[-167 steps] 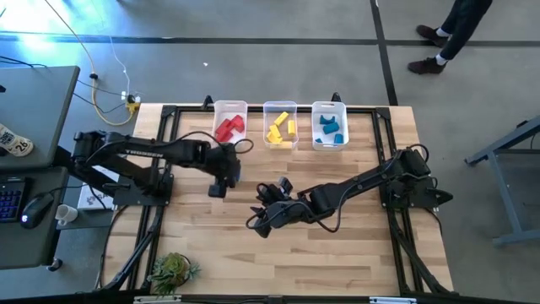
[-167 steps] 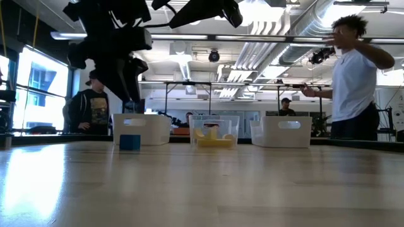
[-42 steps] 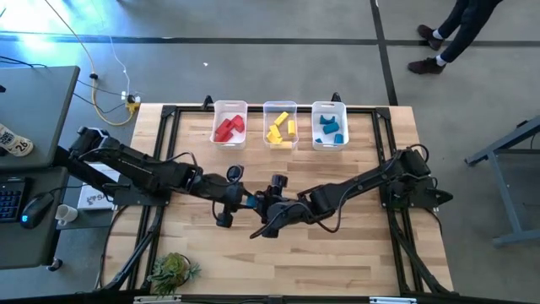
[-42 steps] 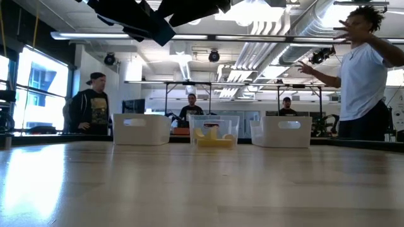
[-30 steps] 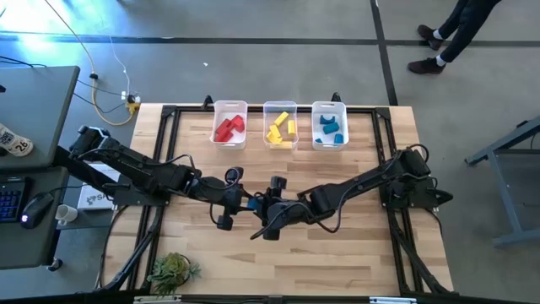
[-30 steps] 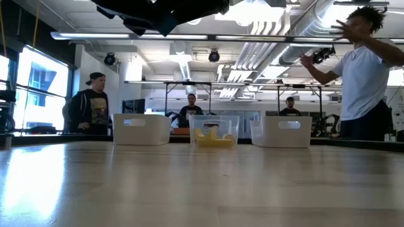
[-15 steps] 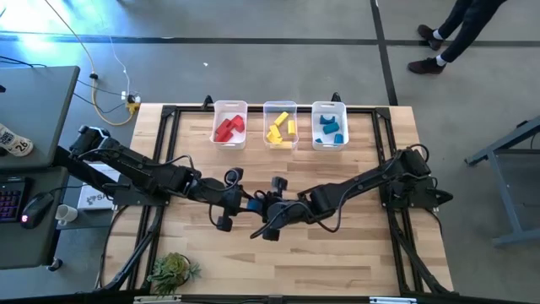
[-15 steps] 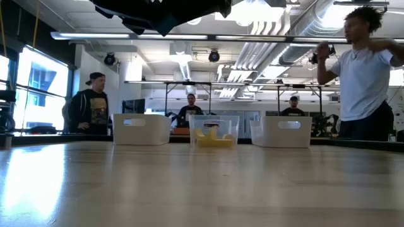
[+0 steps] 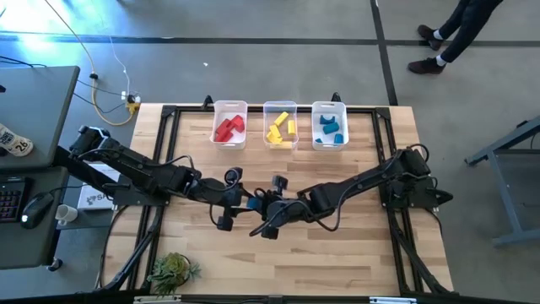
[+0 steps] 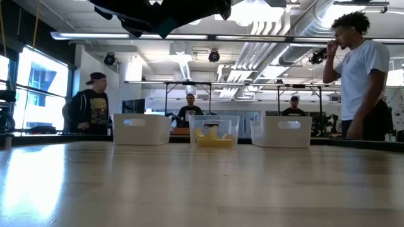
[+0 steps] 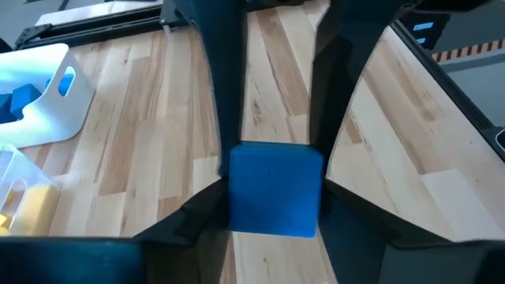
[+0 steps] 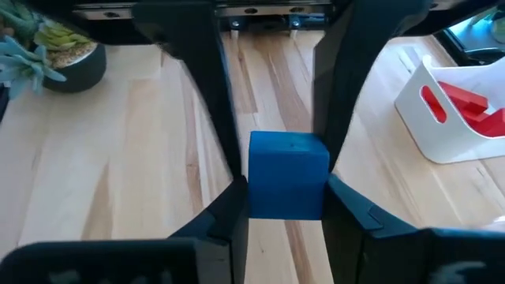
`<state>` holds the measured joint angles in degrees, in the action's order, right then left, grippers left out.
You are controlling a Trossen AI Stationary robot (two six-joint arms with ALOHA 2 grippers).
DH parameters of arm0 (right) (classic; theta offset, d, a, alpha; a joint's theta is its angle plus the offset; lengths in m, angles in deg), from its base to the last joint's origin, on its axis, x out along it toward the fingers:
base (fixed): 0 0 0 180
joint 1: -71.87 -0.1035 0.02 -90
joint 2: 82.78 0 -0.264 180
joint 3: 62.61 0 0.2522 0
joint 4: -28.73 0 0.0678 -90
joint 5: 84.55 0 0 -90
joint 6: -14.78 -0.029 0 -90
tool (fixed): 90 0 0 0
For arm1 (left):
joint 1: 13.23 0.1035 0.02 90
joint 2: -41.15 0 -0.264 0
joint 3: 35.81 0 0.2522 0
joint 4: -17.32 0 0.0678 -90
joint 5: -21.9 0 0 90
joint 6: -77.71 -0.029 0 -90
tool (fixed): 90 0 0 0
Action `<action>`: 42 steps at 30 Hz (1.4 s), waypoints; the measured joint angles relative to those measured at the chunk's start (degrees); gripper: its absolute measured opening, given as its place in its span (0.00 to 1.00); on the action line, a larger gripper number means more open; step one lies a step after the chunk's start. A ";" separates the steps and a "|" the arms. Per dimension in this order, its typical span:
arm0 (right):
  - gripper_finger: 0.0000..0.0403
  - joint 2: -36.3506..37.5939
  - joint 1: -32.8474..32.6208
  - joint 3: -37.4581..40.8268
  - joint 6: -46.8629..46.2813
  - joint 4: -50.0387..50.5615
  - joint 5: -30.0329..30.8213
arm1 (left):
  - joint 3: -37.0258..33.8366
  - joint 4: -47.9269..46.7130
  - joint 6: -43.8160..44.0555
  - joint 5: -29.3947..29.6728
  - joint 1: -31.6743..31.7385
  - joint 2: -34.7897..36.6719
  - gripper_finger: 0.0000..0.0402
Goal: Sort & place blocks by color
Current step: Put the blue block into the right white bin
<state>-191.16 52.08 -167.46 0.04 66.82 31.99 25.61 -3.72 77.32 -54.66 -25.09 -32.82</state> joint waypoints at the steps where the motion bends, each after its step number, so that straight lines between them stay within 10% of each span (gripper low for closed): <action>1: 0.24 0.00 0.00 0.00 -0.01 0.02 0.07 | 0.00 -0.23 0.04 -0.11 0.13 0.00 0.42; 42: 0.24 -0.07 24.04 0.04 -17.46 40.66 6.22 | 0.04 -5.21 -1.73 8.24 0.26 0.00 0.50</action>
<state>-191.23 76.12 -167.42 -17.42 107.48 38.20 25.66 -8.92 75.59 -46.43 -24.83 -32.82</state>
